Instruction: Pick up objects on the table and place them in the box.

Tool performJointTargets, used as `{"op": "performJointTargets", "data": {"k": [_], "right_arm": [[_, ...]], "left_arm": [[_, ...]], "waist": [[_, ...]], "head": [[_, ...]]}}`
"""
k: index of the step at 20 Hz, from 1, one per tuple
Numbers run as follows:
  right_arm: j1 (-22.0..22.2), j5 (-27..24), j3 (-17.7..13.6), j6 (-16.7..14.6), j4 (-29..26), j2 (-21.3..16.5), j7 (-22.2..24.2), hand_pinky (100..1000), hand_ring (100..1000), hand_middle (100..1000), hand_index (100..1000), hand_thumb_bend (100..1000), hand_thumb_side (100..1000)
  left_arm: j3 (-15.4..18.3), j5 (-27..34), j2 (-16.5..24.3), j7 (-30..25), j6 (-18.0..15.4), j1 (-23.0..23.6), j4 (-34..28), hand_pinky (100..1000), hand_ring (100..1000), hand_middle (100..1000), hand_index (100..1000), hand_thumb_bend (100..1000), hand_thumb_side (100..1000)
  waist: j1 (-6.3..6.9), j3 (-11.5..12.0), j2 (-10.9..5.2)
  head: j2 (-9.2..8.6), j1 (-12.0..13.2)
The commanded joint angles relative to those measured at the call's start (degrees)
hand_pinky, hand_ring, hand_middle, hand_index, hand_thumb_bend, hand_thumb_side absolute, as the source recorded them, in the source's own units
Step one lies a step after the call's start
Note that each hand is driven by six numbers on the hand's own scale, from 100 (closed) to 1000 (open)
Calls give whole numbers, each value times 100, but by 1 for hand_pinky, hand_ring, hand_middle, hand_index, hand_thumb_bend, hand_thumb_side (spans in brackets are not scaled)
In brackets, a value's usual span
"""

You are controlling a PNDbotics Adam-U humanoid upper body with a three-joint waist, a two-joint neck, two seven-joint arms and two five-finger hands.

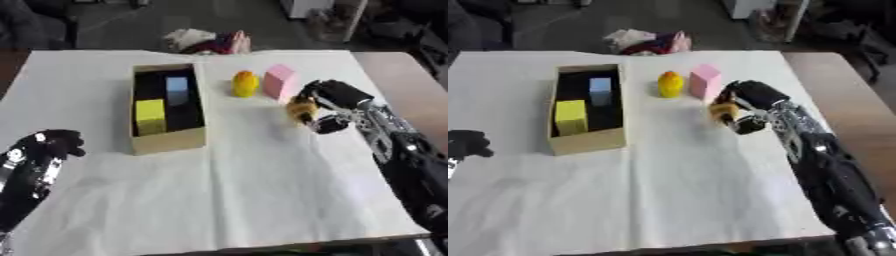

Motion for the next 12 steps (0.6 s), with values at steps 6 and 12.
{"op": "performJointTargets", "data": {"k": [6,12], "right_arm": [[-1209,-1046,309,-227,-276,248,306,693,470,223,396,100,100],[-1846,-1280,527,-509,436,1073,799,704,486,243,420,100,100]], "left_arm": [[-1,31,77,-22,-14,-17,-84,785,625,619,742,100,688],[-39,65,37,-62,-17,-3,-106,784,625,620,742,100,685]], "waist": [[84,54,-114],[217,114,-135]], "head": [[27,-46],[27,-145]]}}
